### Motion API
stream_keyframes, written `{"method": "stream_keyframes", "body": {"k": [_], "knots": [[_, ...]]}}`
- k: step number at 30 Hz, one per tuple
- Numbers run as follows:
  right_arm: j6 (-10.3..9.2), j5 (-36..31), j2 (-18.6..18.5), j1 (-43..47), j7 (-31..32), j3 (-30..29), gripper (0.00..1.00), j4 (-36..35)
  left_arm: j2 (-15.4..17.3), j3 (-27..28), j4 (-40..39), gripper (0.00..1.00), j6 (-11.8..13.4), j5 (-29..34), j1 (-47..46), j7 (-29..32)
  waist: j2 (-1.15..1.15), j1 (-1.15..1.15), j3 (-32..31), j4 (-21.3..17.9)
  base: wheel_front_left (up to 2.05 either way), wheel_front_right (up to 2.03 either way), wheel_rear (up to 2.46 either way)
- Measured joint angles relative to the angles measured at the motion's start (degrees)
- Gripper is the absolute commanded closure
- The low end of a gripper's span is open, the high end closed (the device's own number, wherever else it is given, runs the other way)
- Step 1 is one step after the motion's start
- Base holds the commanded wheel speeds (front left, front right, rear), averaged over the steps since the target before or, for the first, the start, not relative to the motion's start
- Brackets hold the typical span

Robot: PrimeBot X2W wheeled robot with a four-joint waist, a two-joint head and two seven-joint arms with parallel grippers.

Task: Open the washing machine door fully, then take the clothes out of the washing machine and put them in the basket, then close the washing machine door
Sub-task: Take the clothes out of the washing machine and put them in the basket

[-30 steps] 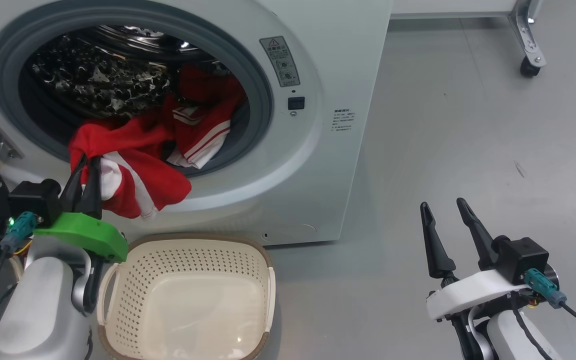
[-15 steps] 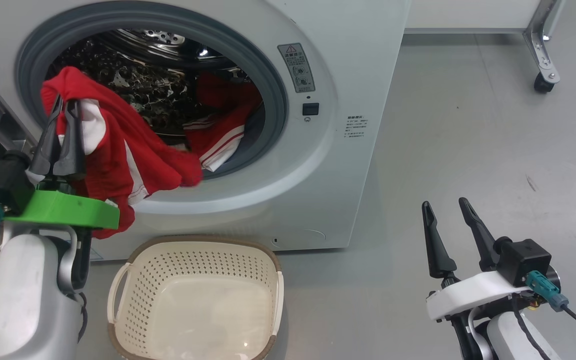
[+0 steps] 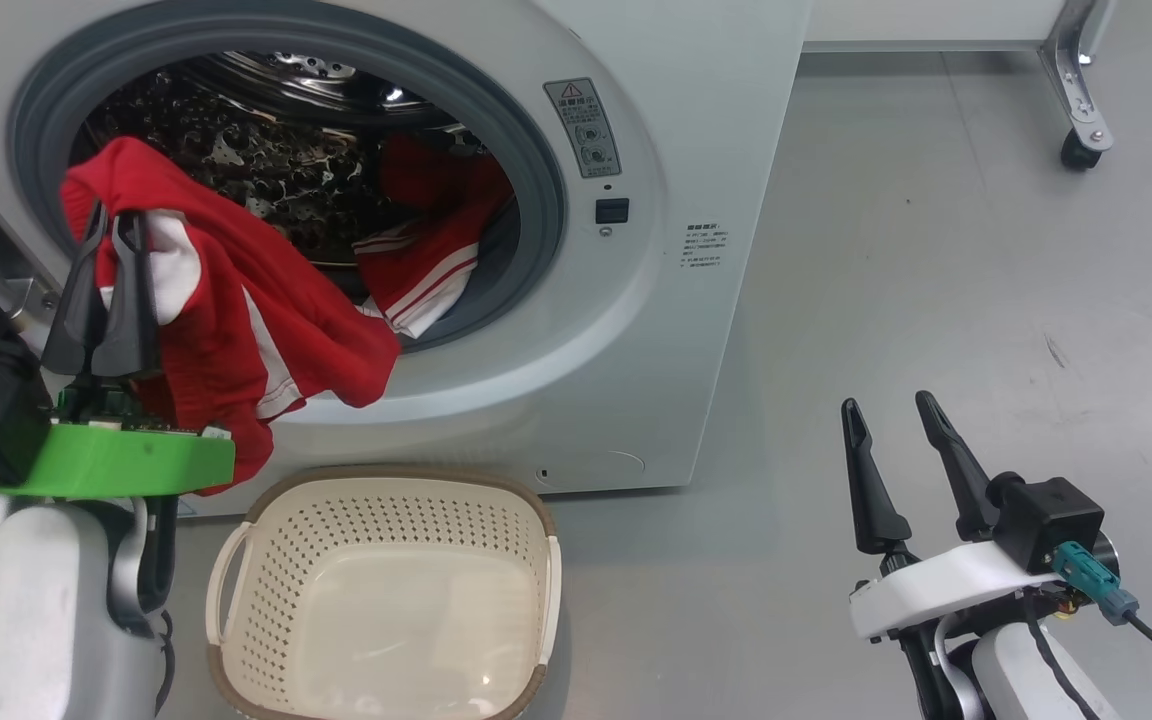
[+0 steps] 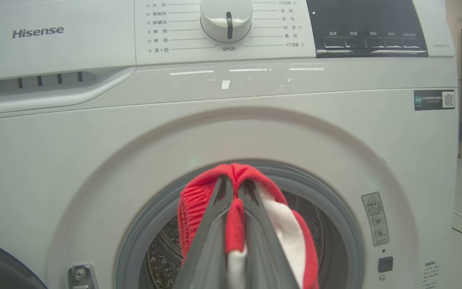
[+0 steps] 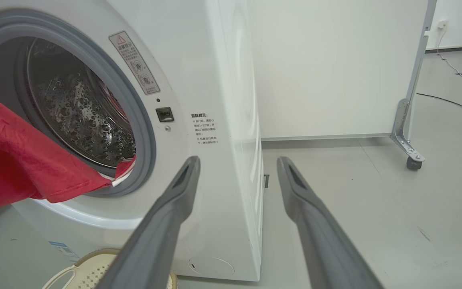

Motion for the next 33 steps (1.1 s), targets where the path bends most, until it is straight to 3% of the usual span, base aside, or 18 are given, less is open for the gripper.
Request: {"method": "stream_keyframes", "body": {"k": [12, 33], "knots": [[-0.41, 0.00, -0.18, 0.01, 0.34, 0.20, 0.00, -0.80, -0.33, -1.49, 0.47, 1.00, -0.02, 0.38, 4.64, 0.00, 0.00, 0.00, 1.07, -0.22, 0.00, 0.00, 0.00], [-0.31, -1.18, 0.02, -2.24, 2.11, 2.94, 0.00, -3.61, 0.54, -7.15, 13.69, 1.00, -1.20, 0.69, 9.49, 8.21, 0.00, 0.00, 8.25, -2.57, 0.00, 0.00, 0.00]]}}
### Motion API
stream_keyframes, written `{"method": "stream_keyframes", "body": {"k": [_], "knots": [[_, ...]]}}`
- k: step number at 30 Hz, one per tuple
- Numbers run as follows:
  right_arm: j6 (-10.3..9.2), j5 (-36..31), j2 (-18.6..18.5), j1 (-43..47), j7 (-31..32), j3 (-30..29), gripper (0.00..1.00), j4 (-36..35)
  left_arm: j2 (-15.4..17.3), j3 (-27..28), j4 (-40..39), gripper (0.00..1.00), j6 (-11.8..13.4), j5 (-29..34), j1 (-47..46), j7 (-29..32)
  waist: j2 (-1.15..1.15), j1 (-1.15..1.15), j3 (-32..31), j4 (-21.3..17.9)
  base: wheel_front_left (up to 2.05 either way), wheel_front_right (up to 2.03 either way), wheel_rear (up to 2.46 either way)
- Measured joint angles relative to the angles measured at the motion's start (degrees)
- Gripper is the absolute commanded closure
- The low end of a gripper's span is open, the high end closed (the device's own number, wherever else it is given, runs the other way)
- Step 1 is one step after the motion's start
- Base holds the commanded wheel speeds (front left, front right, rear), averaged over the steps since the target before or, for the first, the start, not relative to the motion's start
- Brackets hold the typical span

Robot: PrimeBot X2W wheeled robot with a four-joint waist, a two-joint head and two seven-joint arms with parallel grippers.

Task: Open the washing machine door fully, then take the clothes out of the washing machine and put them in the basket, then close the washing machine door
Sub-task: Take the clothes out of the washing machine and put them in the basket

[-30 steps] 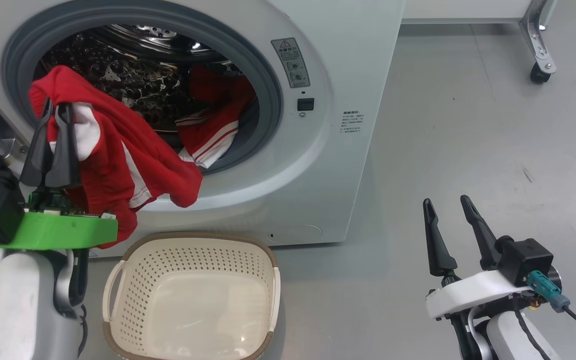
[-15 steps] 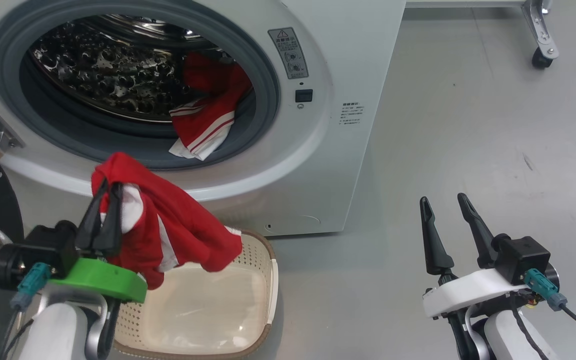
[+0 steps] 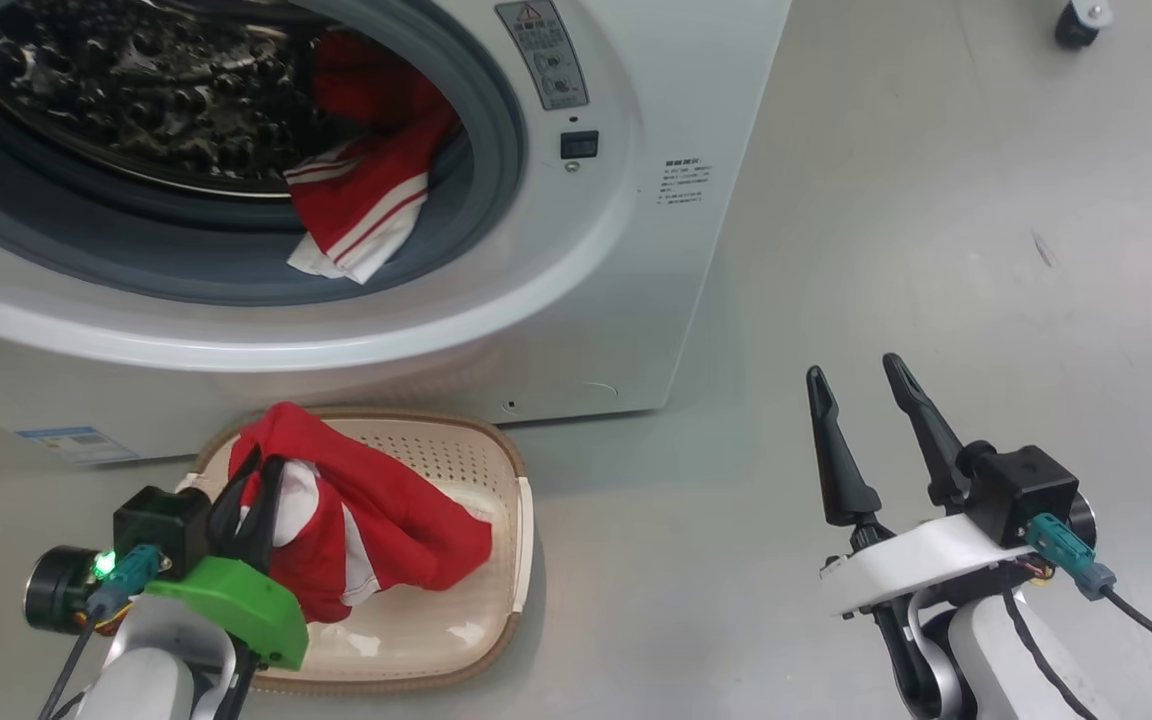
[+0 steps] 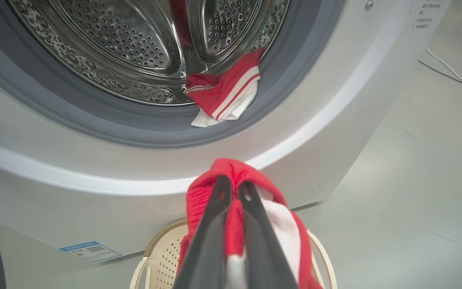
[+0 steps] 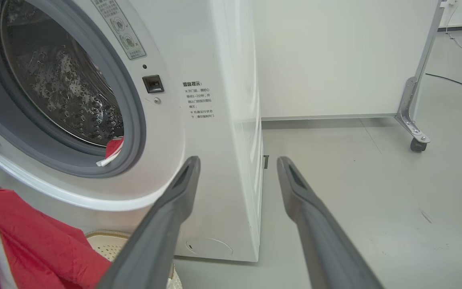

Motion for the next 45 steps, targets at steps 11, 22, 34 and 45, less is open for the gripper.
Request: {"method": "stream_keyframes", "body": {"k": [11, 22, 34, 45], "knots": [[-0.01, -0.79, 0.34, -2.06, 0.52, 0.46, 0.00, -1.47, 1.79, -0.65, 7.35, 1.00, -0.05, 1.71, -2.56, 2.52, 0.00, 0.00, 6.11, -3.49, 0.00, 0.00, 0.00], [0.08, -0.86, 1.01, -4.09, 0.49, 0.89, 0.00, -1.49, 3.11, 0.00, 14.41, 1.00, -0.05, 1.71, -6.49, 3.52, 0.00, 0.00, 11.58, -7.56, 0.00, 0.00, 0.00], [0.34, -0.86, 1.78, -5.42, -0.09, 1.01, 0.00, -1.52, 3.48, 1.62, 20.96, 1.00, 0.49, 1.71, -12.30, 3.67, 0.00, 0.00, 17.47, -11.46, 0.00, 0.00, 0.00], [0.35, -0.86, 2.48, -7.44, -0.68, 1.14, 0.00, -0.65, 4.80, 2.38, 27.41, 1.00, 1.35, 2.14, -13.88, 2.31, 0.00, 0.01, 21.07, -13.35, 0.00, 0.00, 0.00]]}}
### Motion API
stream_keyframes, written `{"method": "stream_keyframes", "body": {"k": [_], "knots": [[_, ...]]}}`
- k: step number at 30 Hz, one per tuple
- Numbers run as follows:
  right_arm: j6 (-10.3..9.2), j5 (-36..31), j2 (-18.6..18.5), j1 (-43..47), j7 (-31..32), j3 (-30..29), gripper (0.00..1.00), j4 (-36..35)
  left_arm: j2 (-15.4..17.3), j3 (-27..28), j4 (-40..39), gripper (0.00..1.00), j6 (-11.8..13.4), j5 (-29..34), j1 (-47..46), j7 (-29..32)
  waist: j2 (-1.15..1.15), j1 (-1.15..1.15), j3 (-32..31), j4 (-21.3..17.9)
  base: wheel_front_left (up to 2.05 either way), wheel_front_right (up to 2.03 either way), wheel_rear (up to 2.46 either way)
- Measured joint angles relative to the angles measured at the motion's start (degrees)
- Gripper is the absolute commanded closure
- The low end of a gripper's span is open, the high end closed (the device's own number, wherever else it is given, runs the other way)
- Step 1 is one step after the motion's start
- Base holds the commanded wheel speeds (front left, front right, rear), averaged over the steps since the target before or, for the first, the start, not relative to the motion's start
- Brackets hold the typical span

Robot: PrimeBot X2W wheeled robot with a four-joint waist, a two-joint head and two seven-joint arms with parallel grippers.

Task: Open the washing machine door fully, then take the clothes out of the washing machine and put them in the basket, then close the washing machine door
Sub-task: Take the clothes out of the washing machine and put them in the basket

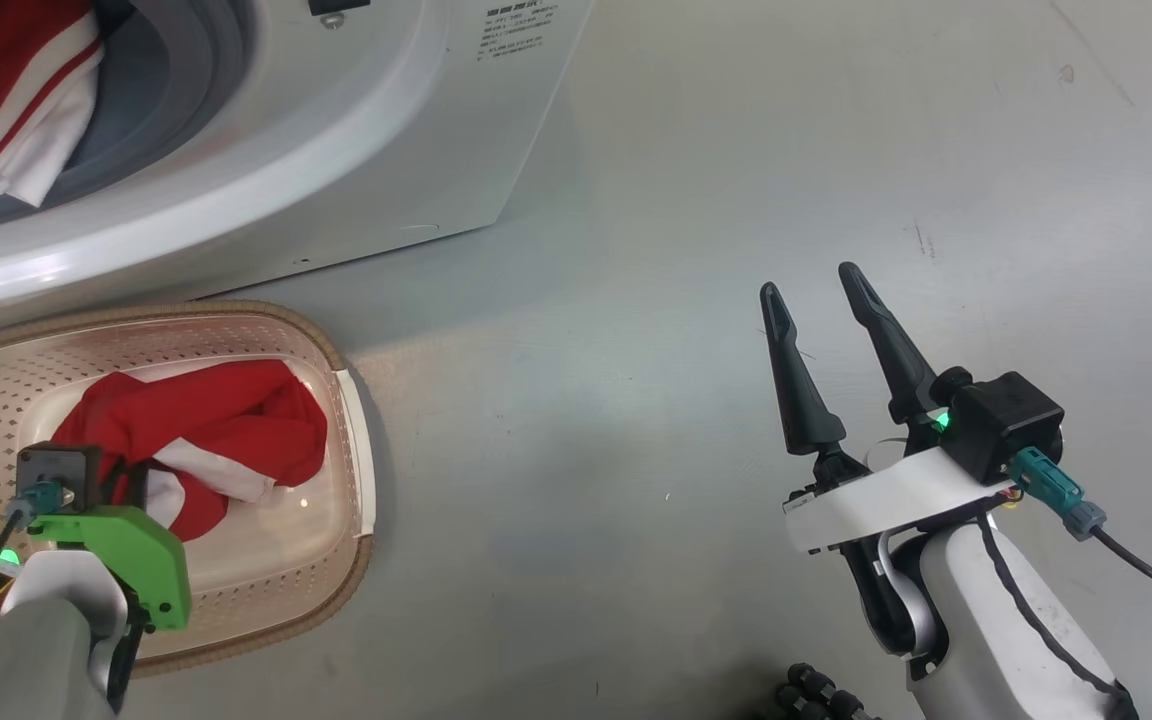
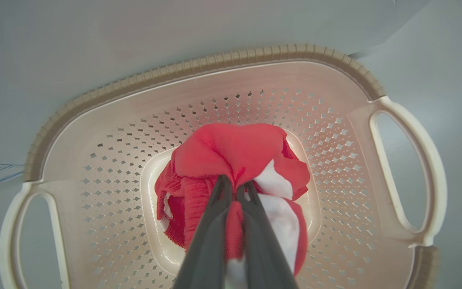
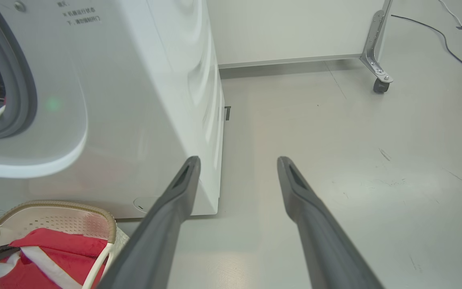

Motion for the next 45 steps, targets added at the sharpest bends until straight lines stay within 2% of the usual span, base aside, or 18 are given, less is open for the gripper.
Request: {"method": "stream_keyframes", "body": {"k": [2, 3, 14, 25, 39, 45], "knots": [[0.00, 0.00, 0.01, -0.01, 0.00, -0.11, 0.00, 0.25, -0.23, 0.21, 1.09, 0.96, 0.00, -0.18, -0.20, 0.01, 0.00, 0.00, 0.11, -0.06, 0.00, 0.00, 0.00], [0.00, 0.00, 0.02, -0.03, -0.01, -0.22, 0.00, 0.32, -0.53, 0.33, 1.87, 0.00, 0.00, -0.54, -0.38, 0.07, 0.00, 0.00, 0.11, -0.05, 0.00, 0.00, 0.00], [0.04, -0.43, 0.05, -1.22, -0.69, -0.73, 0.00, 2.67, -2.18, -1.08, 6.50, 0.00, -0.36, -0.43, -2.58, -3.43, 0.00, 0.00, -2.22, 1.35, 0.00, 0.00, 0.00], [0.23, -0.43, -0.45, -1.51, -0.99, -2.27, 0.00, 5.11, -5.37, -2.34, 6.88, 0.00, -1.36, -0.43, -3.74, -9.10, 0.00, 0.00, -8.08, 3.72, 0.00, 0.00, 0.00], [0.22, -0.33, -2.04, 0.83, -1.20, -4.85, 0.00, 6.72, -7.38, -5.00, 0.90, 0.00, -2.37, 0.65, -4.12, -10.09, 0.00, 0.00, -17.87, 9.02, 0.00, 0.00, 0.00], [0.20, -0.05, -2.46, 2.80, -1.20, -5.46, 0.00, 7.01, -8.08, -4.92, -5.30, 0.00, -2.38, 0.70, -3.49, -10.09, 0.00, 0.00, -21.80, 11.69, 0.00, 0.00, 0.00]]}}
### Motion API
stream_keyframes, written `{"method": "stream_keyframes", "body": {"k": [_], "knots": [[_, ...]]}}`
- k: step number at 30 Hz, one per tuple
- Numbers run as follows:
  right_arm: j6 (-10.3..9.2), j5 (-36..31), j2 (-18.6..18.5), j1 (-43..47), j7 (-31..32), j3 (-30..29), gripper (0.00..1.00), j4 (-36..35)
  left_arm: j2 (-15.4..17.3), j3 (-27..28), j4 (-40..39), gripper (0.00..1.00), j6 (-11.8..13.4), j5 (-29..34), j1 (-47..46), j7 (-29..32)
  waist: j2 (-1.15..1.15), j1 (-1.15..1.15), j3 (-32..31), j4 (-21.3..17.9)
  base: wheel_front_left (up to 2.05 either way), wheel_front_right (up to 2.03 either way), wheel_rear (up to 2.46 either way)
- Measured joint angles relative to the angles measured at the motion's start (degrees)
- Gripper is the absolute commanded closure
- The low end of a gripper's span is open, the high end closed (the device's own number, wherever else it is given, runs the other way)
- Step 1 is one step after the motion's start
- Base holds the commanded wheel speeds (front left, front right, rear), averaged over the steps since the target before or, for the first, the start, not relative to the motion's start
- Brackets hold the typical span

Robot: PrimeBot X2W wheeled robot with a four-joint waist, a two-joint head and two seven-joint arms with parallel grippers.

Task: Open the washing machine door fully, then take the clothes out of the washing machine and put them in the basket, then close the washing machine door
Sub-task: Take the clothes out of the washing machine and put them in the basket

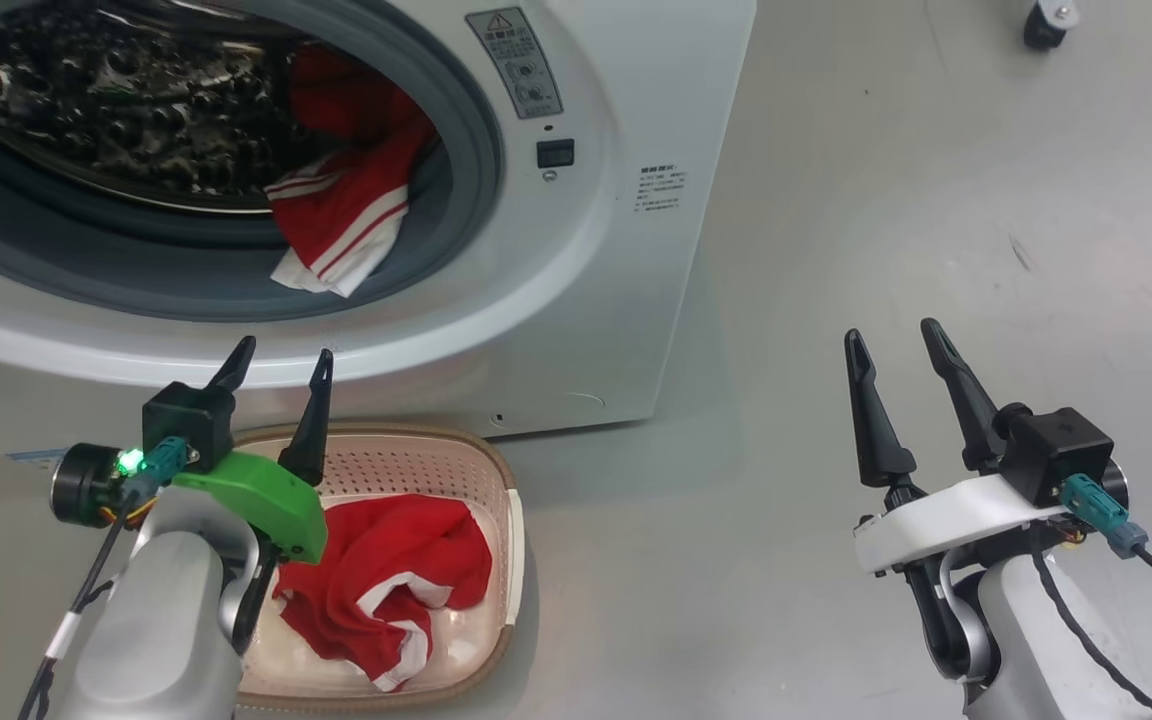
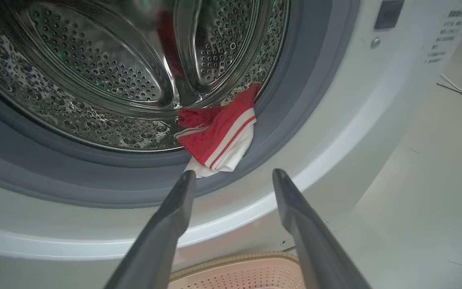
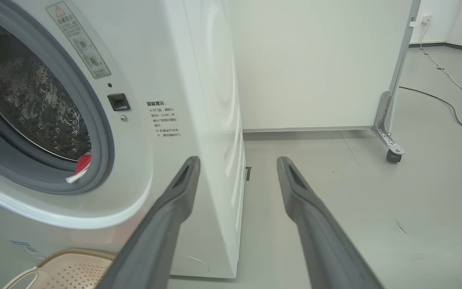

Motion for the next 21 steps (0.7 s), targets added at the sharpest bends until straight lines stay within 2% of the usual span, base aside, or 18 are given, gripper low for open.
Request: {"method": "stream_keyframes", "body": {"k": [10, 21], "knots": [[-0.07, 1.07, 0.00, 3.64, 0.00, -0.41, 0.00, 0.02, -0.47, 0.63, -6.55, 0.00, 0.00, -0.16, 7.11, -0.01, 0.00, 0.00, -5.83, 3.45, 0.00, 0.00, 0.00], [-0.20, 1.69, 0.25, 6.73, -0.01, -0.04, 0.00, -0.40, -1.34, 2.22, -12.36, 0.00, 0.00, -1.03, 13.34, -0.01, 0.00, 0.00, -9.63, 5.04, 0.00, 0.00, 0.00]]}}
